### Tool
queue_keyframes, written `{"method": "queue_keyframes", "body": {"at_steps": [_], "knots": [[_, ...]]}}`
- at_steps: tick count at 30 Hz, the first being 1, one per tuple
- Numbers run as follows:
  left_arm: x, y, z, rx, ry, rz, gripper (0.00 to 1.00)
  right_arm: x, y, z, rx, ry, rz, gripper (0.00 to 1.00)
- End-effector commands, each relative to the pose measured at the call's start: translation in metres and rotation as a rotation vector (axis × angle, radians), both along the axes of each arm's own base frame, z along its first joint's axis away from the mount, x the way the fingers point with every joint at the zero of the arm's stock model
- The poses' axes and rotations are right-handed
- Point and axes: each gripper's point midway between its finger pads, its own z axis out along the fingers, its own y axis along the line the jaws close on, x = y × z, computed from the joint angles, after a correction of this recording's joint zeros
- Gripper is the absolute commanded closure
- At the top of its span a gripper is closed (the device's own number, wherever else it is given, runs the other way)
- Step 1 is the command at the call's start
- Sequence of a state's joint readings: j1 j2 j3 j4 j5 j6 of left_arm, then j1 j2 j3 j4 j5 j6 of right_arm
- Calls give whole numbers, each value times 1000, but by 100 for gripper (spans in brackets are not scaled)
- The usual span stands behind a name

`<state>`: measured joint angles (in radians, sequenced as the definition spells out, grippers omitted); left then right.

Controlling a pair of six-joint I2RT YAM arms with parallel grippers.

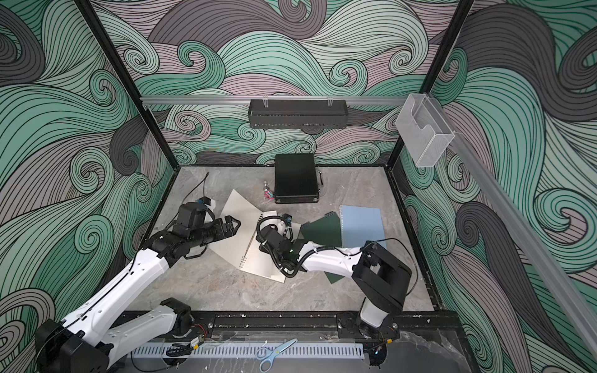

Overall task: Tear off pages from different notebooks
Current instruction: Tear off the paper from the notebook.

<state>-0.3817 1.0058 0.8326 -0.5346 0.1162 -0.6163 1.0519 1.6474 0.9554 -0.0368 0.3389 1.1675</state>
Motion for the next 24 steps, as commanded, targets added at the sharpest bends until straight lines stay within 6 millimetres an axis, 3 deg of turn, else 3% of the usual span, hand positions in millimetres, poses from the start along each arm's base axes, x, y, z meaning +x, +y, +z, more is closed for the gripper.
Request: {"method": "queue_keyframes", "body": {"at_steps": [1, 5, 10, 16, 24], "knots": [[-12, -4, -5, 3, 74, -56, 4, -5, 0, -3, 15, 14, 5, 100], [-9, -6, -15, 27, 106, -73, 4, -6, 2, -5, 22, 17, 13, 100], [2, -12, -19, 39, 136, -89, 12, -7, 1, -5, 17, 8, 28, 100], [21, -4, -19, 135, 169, -54, 20, -8, 6, -8, 6, 3, 68, 100], [37, -4, -38, 203, 231, -58, 26, -9, 12, -13, 3, 9, 95, 100]]}}
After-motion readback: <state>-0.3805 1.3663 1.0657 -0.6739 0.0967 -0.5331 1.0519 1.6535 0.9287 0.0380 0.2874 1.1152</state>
